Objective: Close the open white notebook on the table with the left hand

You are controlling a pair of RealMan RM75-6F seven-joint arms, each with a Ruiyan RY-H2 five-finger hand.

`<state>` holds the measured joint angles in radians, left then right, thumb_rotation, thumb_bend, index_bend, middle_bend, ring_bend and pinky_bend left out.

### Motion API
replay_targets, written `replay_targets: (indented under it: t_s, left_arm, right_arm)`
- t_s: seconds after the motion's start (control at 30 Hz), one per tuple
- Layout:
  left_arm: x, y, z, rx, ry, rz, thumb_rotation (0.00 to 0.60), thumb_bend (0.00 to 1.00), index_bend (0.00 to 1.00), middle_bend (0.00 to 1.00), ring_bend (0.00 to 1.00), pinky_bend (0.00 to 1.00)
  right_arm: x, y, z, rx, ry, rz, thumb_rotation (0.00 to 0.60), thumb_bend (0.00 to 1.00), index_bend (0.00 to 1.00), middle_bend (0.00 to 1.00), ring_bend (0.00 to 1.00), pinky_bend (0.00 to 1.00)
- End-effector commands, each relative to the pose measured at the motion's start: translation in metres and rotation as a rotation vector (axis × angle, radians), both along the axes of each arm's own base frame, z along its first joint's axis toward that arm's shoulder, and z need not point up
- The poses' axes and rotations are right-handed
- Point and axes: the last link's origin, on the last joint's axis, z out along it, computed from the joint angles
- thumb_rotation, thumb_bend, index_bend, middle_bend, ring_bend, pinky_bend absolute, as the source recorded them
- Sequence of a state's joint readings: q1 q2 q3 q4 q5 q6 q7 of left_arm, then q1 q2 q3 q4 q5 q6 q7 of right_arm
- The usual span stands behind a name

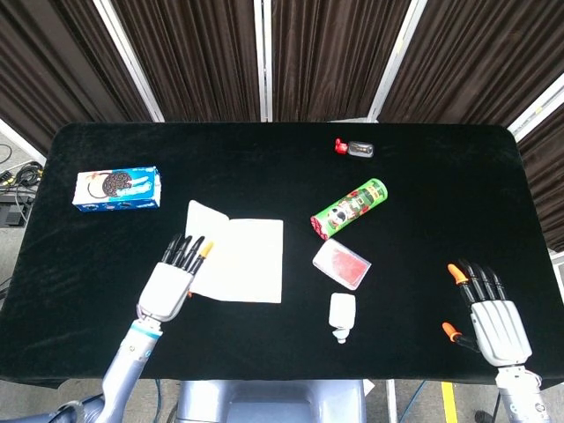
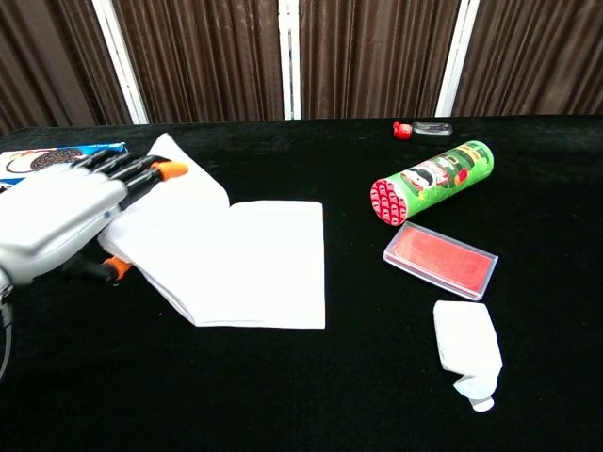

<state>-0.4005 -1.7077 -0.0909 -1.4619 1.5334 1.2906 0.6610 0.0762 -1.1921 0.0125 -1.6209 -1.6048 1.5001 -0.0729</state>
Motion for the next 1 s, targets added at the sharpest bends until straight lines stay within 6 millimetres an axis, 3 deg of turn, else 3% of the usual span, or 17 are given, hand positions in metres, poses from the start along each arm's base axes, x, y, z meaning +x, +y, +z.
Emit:
replay_targets:
  t_s: [0.03,0.3,0.53,0.67,0.87,1.0]
  left_arm:
    - [0.014,0.008,-0.001,0.021,-0.003,-0.034,0.6,0.52,0.0,0.0,0.0,0.0]
    - [0.042,0.024,-0.008,0.055,-0.048,-0.082,0.6,0.5,0.0,0.0,0.0,0.0]
    - [0.043,0.021,-0.01,0.055,-0.029,-0.09,0.6,0.44,0.0,0.0,0.0,0.0]
    - [0.026,0.015,-0.001,0.05,0.007,-0.043,0.6,0.38,0.0,0.0,0.0,0.0]
    - [-0.011,-0.002,0.032,0.056,0.039,0.045,0.6,0.27,0.0,0.0,0.0,0.0]
    - [-0.043,-0.021,0.069,0.111,0.034,0.14,0.6,0.25,0.0,0.0,0.0,0.0]
  right_arm:
    - [0.0,0.0,0.001,-0.003,-0.003,0.0,0.6,0.09,0.0,0.0,0.0,0.0]
    - [0.001,0.0,0.002,-0.004,-0.01,0.001,0.6,0.09,0.0,0.0,0.0,0.0]
    - [0.0,-0.001,0.004,-0.01,-0.016,-0.003,0.6,0.09,0.0,0.0,0.0,0.0]
    - [0.0,-0.001,0.006,-0.012,-0.017,-0.005,0.6,0.08,0.0,0.0,0.0,0.0]
    - [0.0,-0.001,0.005,-0.011,-0.011,-0.007,0.6,0.08,0.0,0.0,0.0,0.0]
    - [0.002,0.0,0.003,-0.01,0.003,-0.002,0.6,0.09,0.0,0.0,0.0,0.0]
